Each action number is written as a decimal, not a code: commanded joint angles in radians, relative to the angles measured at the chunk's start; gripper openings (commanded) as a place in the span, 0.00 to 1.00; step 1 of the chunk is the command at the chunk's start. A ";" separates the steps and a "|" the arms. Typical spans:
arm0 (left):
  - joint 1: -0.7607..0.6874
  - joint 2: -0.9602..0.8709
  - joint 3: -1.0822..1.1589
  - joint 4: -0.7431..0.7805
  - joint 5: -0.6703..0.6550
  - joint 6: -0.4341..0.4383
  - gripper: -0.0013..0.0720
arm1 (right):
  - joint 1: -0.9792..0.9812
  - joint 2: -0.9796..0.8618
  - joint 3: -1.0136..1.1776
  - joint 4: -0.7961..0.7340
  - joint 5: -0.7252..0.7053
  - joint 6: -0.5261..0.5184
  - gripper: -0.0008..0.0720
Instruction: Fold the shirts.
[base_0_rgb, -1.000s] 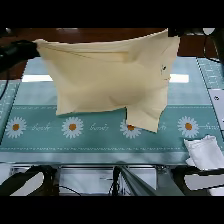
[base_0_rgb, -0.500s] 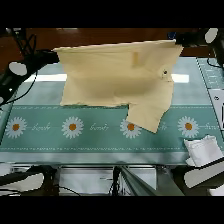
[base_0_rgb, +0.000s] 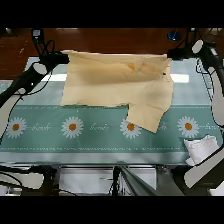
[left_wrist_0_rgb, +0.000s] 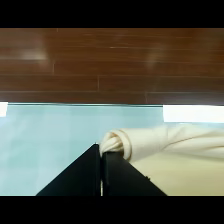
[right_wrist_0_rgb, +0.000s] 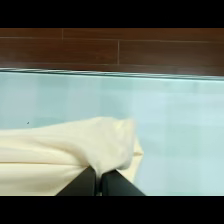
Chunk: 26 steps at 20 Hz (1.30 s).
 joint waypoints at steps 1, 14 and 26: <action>-0.006 -0.080 0.057 0.000 0.024 -0.001 0.06 | 0.000 -0.029 0.000 0.026 0.019 -0.004 0.04; 0.006 -0.114 0.068 0.000 -0.261 -0.092 0.06 | 0.000 -0.067 0.000 0.082 0.275 0.038 0.04; 0.377 0.098 0.072 0.181 -0.846 -0.402 0.81 | -0.142 0.123 0.013 -0.130 0.582 0.000 0.68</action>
